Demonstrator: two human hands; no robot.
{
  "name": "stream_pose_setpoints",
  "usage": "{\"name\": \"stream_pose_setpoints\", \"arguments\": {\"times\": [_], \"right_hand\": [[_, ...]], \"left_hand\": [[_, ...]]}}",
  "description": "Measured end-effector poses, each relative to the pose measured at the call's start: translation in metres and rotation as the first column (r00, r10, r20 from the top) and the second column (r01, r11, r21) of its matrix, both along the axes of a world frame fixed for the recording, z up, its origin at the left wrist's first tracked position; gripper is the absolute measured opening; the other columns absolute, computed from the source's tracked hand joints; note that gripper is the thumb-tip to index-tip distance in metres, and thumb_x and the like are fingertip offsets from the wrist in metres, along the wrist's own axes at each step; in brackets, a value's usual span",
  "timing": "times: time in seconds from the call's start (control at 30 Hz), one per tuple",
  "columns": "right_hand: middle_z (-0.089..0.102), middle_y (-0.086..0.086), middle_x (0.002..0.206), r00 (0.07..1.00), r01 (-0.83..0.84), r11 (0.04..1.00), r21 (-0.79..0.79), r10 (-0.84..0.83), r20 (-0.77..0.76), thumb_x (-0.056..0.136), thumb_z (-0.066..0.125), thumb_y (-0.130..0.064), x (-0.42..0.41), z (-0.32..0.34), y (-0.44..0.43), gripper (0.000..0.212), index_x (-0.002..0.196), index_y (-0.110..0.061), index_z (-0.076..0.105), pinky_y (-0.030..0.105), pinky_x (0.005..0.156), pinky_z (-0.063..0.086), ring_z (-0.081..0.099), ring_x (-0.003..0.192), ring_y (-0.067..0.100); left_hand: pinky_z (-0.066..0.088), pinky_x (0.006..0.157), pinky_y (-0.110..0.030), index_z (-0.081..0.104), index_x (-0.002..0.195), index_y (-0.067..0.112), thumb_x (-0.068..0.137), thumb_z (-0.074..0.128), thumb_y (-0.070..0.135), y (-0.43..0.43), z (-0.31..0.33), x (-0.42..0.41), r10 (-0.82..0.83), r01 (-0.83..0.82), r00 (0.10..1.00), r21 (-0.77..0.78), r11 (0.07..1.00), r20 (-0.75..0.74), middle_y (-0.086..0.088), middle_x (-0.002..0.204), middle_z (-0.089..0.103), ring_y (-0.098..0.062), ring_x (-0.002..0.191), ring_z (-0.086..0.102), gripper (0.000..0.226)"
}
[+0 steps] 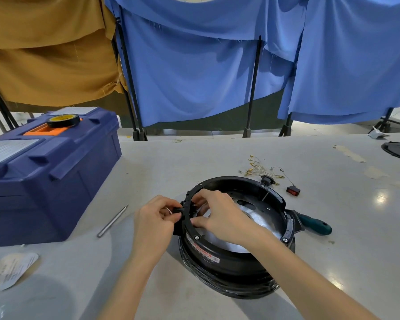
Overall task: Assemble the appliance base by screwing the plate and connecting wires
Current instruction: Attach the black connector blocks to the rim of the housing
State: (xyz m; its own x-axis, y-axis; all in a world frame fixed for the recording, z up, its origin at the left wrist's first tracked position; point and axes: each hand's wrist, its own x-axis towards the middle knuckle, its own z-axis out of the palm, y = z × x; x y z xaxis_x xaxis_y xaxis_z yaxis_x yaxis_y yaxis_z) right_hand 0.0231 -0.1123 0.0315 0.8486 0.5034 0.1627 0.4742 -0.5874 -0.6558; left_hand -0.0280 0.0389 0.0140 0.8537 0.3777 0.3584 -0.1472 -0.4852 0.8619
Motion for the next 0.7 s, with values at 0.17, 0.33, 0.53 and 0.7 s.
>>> {"name": "stream_pose_setpoints", "arguments": {"times": [0.17, 0.33, 0.53, 0.7], "right_hand": [[0.068, 0.000, 0.109, 1.000, -0.008, 1.000, 0.000, 0.008, 0.008, 0.084, 0.074, -0.028, 0.000, -0.001, 0.000, 0.044, 0.123, -0.015, 0.059, 0.037, 0.094, 0.050, 0.061, 0.102, 0.015], [0.068, 0.000, 0.107, 1.000, -0.011, 1.000, 0.012, 0.011, -0.002, 0.083, 0.074, -0.029, 0.001, -0.001, 0.000, 0.043, 0.121, -0.015, 0.060, 0.036, 0.093, 0.050, 0.061, 0.101, 0.015], [0.068, -0.002, 0.105, 1.000, -0.004, 1.000, 0.019, 0.005, -0.013, 0.084, 0.073, -0.027, 0.002, -0.002, 0.001, 0.039, 0.119, -0.015, 0.061, 0.035, 0.092, 0.051, 0.061, 0.099, 0.014], [0.072, -0.001, 0.091, 0.999, 0.018, 0.999, 0.034, -0.017, -0.030, 0.081, 0.074, -0.023, 0.003, -0.002, 0.004, 0.024, 0.103, -0.017, 0.070, 0.039, 0.086, 0.053, 0.064, 0.088, 0.016]], "left_hand": [[0.056, 0.065, -0.028, 0.073, 0.071, 0.023, 0.067, 0.075, -0.015, 0.004, 0.000, -0.002, -0.053, 0.049, 0.998, -0.096, 0.994, -0.035, 0.001, 0.067, 0.071, -0.015, 0.063, 0.065, 0.038], [0.054, 0.058, -0.016, 0.075, 0.071, 0.015, 0.066, 0.077, -0.015, 0.014, 0.007, -0.003, -0.116, 0.096, 0.992, -0.279, 0.956, -0.058, -0.005, 0.064, 0.073, -0.015, 0.058, 0.070, 0.031], [0.050, 0.057, -0.011, 0.076, 0.070, 0.008, 0.071, 0.074, -0.014, 0.013, 0.009, -0.004, -0.156, 0.106, 0.981, -0.362, 0.926, -0.113, -0.005, 0.064, 0.073, -0.008, 0.057, 0.067, 0.022], [0.047, 0.054, -0.006, 0.075, 0.070, 0.007, 0.068, 0.079, -0.008, 0.011, 0.007, -0.004, -0.105, 0.033, 0.984, -0.437, 0.899, -0.142, -0.009, 0.063, 0.072, -0.009, 0.054, 0.068, 0.016]]}}
